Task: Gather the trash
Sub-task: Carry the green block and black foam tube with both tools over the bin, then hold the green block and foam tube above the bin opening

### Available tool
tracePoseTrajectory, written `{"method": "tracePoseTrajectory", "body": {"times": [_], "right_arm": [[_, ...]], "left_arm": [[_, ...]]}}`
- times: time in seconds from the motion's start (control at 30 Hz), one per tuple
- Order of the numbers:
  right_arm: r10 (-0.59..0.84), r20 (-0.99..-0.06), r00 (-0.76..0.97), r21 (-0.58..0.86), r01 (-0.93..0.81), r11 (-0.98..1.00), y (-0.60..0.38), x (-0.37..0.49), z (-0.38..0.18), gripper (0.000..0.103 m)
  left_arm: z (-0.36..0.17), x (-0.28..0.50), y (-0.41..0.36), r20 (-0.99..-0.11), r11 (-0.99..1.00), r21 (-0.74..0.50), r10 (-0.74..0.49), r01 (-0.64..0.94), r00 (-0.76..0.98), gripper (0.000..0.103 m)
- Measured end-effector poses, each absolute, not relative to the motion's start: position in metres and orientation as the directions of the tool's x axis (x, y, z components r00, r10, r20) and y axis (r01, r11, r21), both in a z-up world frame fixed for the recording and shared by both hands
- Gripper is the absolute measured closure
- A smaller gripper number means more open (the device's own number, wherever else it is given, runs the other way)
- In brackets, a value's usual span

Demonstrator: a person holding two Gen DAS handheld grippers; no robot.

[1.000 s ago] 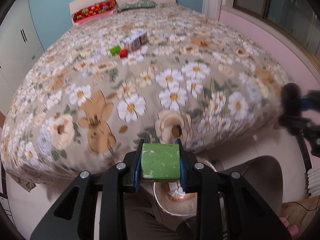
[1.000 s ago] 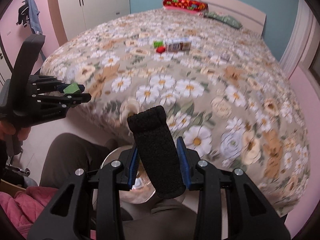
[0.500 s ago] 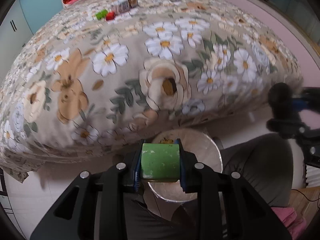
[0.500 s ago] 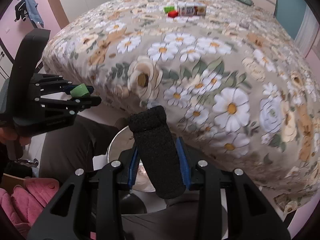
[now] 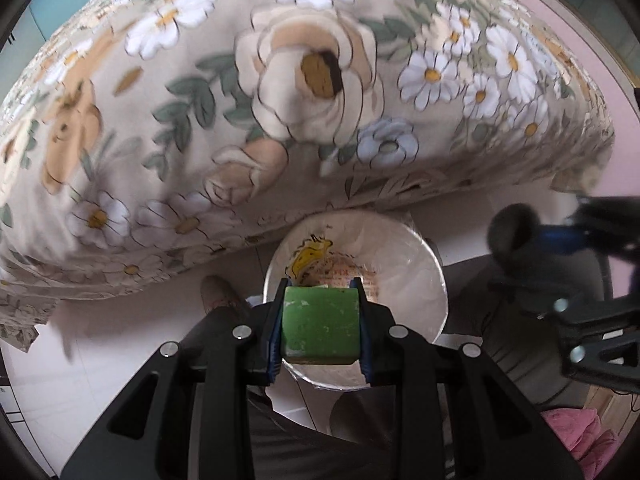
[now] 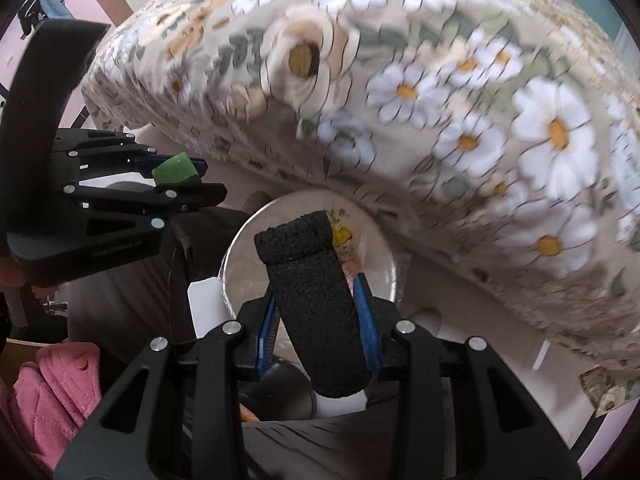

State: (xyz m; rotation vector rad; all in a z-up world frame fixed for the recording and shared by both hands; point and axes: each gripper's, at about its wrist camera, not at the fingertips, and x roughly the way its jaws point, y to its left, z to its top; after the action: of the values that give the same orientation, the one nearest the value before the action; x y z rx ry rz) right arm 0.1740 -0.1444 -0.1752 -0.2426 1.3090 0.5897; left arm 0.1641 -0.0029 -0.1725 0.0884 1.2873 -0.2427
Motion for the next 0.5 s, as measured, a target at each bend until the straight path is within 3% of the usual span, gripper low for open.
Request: {"method": "tracePoseTrajectory", "body": {"times": [0.5], "right_arm": [[0.234, -0.972, -0.013, 0.211, -0.478, 0.853, -0.139, 0.180, -0.258, 0.066]], "left_arm": [[-0.249, 0.171, -0.005, -0.989, 0.977, -0.098, -0.118, 0.191, 0.095, 0.071]]}}
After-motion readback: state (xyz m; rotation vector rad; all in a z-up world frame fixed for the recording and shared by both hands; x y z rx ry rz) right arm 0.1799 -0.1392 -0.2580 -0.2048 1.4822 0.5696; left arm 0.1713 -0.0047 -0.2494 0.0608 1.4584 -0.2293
